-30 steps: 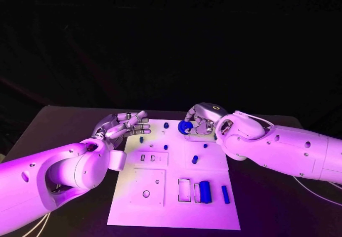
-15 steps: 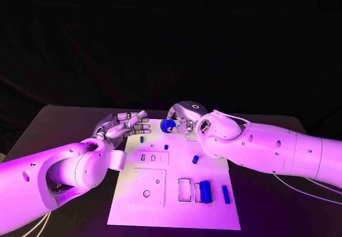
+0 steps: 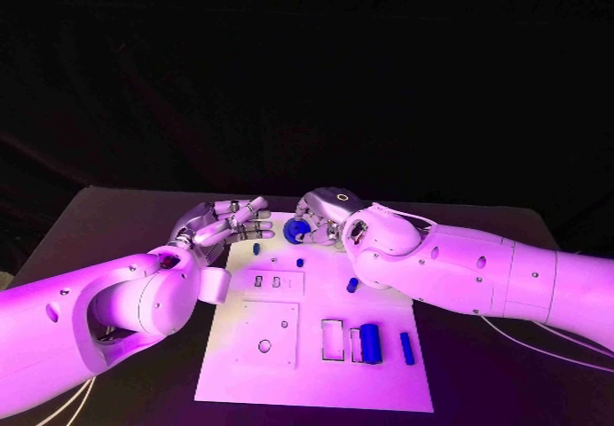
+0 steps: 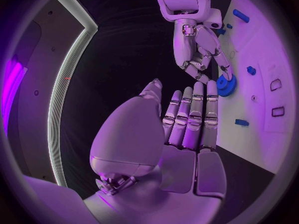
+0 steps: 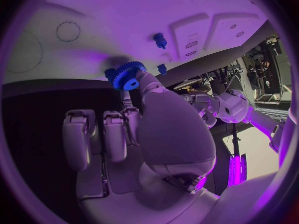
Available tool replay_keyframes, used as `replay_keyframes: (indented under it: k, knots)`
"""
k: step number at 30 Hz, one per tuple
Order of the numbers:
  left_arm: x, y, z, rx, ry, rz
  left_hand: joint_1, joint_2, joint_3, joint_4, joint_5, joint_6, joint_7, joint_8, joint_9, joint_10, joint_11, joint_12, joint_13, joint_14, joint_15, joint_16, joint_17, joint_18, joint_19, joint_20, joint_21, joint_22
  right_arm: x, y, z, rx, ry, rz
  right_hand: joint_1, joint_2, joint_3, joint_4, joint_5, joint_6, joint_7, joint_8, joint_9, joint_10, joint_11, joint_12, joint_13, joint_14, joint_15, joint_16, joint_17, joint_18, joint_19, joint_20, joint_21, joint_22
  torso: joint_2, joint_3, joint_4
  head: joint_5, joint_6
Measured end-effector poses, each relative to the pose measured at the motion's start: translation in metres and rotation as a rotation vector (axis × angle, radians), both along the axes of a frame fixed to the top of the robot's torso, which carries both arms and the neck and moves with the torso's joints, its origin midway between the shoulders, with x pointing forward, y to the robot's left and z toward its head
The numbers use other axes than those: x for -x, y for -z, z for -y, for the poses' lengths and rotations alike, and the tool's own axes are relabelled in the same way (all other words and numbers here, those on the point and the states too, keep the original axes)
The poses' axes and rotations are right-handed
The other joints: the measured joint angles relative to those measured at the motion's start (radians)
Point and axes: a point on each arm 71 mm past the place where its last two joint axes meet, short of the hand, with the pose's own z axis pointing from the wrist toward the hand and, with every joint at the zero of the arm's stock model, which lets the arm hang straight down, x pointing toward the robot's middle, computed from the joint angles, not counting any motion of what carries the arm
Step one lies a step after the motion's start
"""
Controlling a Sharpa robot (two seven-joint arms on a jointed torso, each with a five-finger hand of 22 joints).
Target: Assemble the parts on the task board
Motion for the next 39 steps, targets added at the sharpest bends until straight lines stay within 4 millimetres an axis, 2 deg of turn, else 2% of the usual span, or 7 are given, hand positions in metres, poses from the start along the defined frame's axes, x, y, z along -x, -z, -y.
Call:
replay_keyframes:
  k: [10, 14, 18, 22, 25, 29, 39]
  knots:
    - [0.0001, 0.0, 0.0008, 0.001, 0.002, 0.0, 0.0, 0.0, 0.0, 0.0, 0.0, 0.0, 0.0, 0.0, 0.0, 0.0, 0.0, 0.0, 0.0, 0.0, 0.0, 0.0, 0.0, 0.0, 0.0, 0.0, 0.004, 0.0, 0.001, 0.0033, -0.0029, 0.012, -0.006, -0.014, -0.003, -0.003, 0.003, 0.003, -0.004, 0.0, 0.0, -0.001, 0.0, 0.0, 0.0, -0.002, 0.0, 0.0, 0.0, 0.0, 0.0, 0.0, 0.0, 0.0, 0.0, 0.0, 0.0, 0.0004, -0.0007, 0.0, -0.002]
    - [0.0001, 0.0, 0.0007, 0.001, 0.002, 0.0, 0.0, 0.0, 0.0, 0.0, 0.0, 0.0, 0.0, 0.0, 0.0, 0.0, 0.0, 0.0, 0.0, 0.0, 0.0, 0.0, 0.0, 0.0, 0.0, 0.0, 0.004, 0.0, -0.0002, 0.0043, -0.0031, 0.017, -0.004, -0.017, -0.006, -0.006, 0.009, 0.009, -0.006, 0.0, 0.0, -0.012, 0.0, -0.008, 0.008, -0.014, 0.0, 0.0, 0.0, 0.0, 0.0, 0.0, 0.0, 0.0, 0.0, 0.0, 0.0, 0.0, -0.0006, 0.0, -0.003]
    - [0.0001, 0.0, 0.0007, 0.001, 0.002, 0.0, 0.0, 0.0, 0.0, 0.0, 0.0, 0.0, 0.0, 0.0, 0.0, 0.0, 0.0, 0.0, 0.0, 0.0, 0.0, 0.0, 0.0, 0.0, 0.0, 0.0, 0.004, 0.0, -0.001, 0.0054, -0.0041, 0.019, -0.003, -0.019, -0.019, -0.019, 0.017, 0.017, -0.023, -0.014, -0.004, -0.038, 0.001, -0.022, 0.022, -0.029, 0.0, 0.0, 0.0, 0.0, 0.0, 0.0, 0.0, 0.0, 0.0, 0.0, 0.0, 0.0001, -0.0006, 0.002, -0.004]
    - [0.0001, 0.0, 0.0007, 0.001, 0.002, 0.0, 0.0, 0.0, 0.0, 0.0, 0.0, 0.0, 0.0, 0.0, 0.0, 0.0, 0.0, 0.0, 0.0, 0.0, 0.0, 0.0, 0.0, 0.0, 0.0, 0.0, 0.004, 0.001, -0.0019, 0.0068, -0.0051, 0.021, -0.001, -0.022, -0.047, -0.018, 0.023, 0.024, -0.062, -0.075, 0.021, -0.085, -0.008, -0.043, 0.043, -0.052, 0.0, 0.002, 0.017, 0.0, 0.0, 0.0, 0.002, 0.01, -0.006, 0.0, 0.0, -0.0001, -0.0006, 0.002, -0.005]
    - [0.0001, 0.0, 0.0007, 0.001, 0.002, 0.0, 0.0, 0.0, 0.0, 0.0, 0.0, 0.0, 0.0, 0.0, 0.0, 0.0, 0.0, 0.0, 0.0, 0.0, 0.0, 0.0, 0.0, 0.0, 0.0, 0.0, 0.004, 0.001, -0.0026, 0.0069, -0.0046, 0.021, 0.002, -0.022, -0.068, -0.04, 0.005, 0.037, -0.065, -0.099, 0.034, -0.112, -0.019, -0.054, 0.054, -0.059, 0.0, 0.002, 0.024, 0.0, 0.0, 0.0, 0.001, 0.019, -0.012, 0.001, 0.0, -0.0004, -0.0006, 0.003, -0.005]
    - [0.0001, 0.0, 0.0004, 0.0, 0.001, 0.0, 0.0, 0.0, 0.0, 0.0, 0.0, 0.0, 0.0, -0.004, 0.0, 0.0, 0.0, 0.0, 0.0, 0.0, 0.0, 0.0, 0.0, 0.0, 0.0, 0.0, 0.004, 0.001, -0.0032, 0.0071, -0.0041, 0.022, 0.004, -0.023, -0.088, -0.059, -0.018, 0.059, -0.065, -0.106, 0.034, -0.124, -0.02, -0.056, 0.056, -0.063, 0.0, 0.002, 0.031, 0.0, 0.0, 0.0, 0.002, 0.027, -0.012, 0.001, 0.0, -0.0004, -0.0007, 0.003, -0.005]
    - [0.0001, 0.0, 0.0, 0.0, 0.001, 0.0, 0.0, 0.0, 0.0, 0.0, 0.0, 0.0, 0.0, -0.004, 0.0, 0.0, 0.0, 0.0, 0.0, 0.0, 0.0, 0.0, 0.001, 0.0, 0.0, 0.0, 0.004, 0.001, -0.0036, 0.0084, -0.0025, 0.03, 0.006, -0.039, -0.112, -0.04, -0.04, 0.092, -0.026, -0.071, 0.029, -0.126, -0.009, -0.05, 0.05, -0.045, 0.0, 0.002, 0.031, 0.0, 0.0, 0.0, 0.002, 0.027, -0.012, 0.0, 0.0, 0.0004, -0.0012, 0.003, -0.004]
